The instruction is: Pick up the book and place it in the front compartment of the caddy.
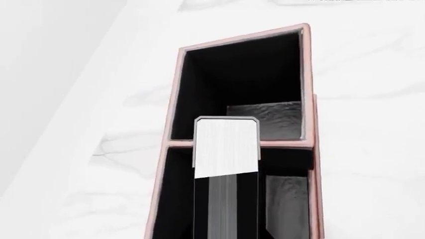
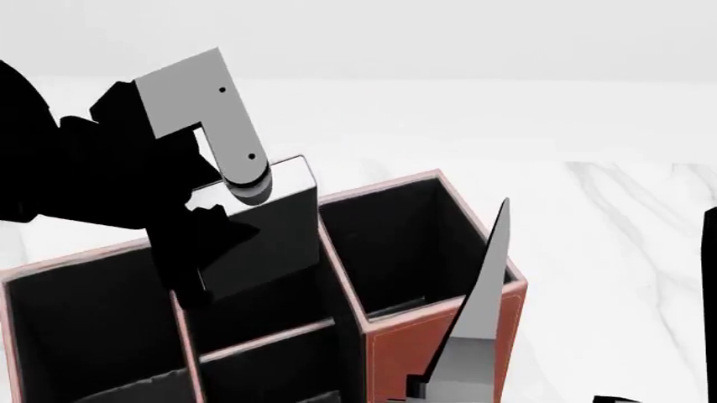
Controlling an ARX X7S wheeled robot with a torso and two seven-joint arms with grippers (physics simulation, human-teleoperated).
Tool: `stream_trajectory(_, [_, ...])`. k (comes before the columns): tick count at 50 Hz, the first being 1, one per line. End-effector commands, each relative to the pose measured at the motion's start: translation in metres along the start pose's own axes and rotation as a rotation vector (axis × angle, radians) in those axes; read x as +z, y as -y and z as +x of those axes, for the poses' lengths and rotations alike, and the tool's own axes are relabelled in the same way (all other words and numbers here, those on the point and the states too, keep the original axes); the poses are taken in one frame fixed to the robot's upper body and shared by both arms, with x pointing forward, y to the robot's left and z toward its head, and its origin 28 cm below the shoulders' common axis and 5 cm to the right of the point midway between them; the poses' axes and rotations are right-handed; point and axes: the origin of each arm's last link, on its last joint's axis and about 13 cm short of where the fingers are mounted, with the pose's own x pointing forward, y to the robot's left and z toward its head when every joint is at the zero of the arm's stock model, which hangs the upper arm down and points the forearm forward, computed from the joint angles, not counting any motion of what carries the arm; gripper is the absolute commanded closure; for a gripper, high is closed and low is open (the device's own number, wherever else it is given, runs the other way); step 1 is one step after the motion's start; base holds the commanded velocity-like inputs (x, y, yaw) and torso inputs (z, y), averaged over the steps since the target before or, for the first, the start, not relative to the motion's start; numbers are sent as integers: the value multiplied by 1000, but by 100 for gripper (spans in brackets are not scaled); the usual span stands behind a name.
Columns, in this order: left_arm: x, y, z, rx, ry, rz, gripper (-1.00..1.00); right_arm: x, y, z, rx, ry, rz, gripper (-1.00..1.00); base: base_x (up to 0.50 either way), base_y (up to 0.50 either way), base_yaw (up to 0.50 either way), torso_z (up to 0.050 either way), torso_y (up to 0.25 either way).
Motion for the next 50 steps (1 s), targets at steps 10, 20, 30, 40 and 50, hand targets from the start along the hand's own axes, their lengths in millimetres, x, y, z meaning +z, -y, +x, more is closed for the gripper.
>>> stream_trajectory(10, [-1,-2,20,16,51,35,100,3,0,0,9,39,16,-100,0,0,0,0,1])
stream_trajectory(20, [-10,-3,27,20,26,20,100,3,0,1,5,39,13,-100,0,0,0,1,1])
stream_trajectory(30, [-14,-5,34,25,50,31,100,3,1,1,6,41,13,-100,0,0,0,0,2])
stream_trajectory(40, [-24,-6,48,39,67,18,100,3,2,1,0,38,16,-100,0,0,0,0,1])
stream_trajectory(50, [-29,-6,56,35,65,15,100,2,2,0,-1,34,14,-100,0,0,0,1,1])
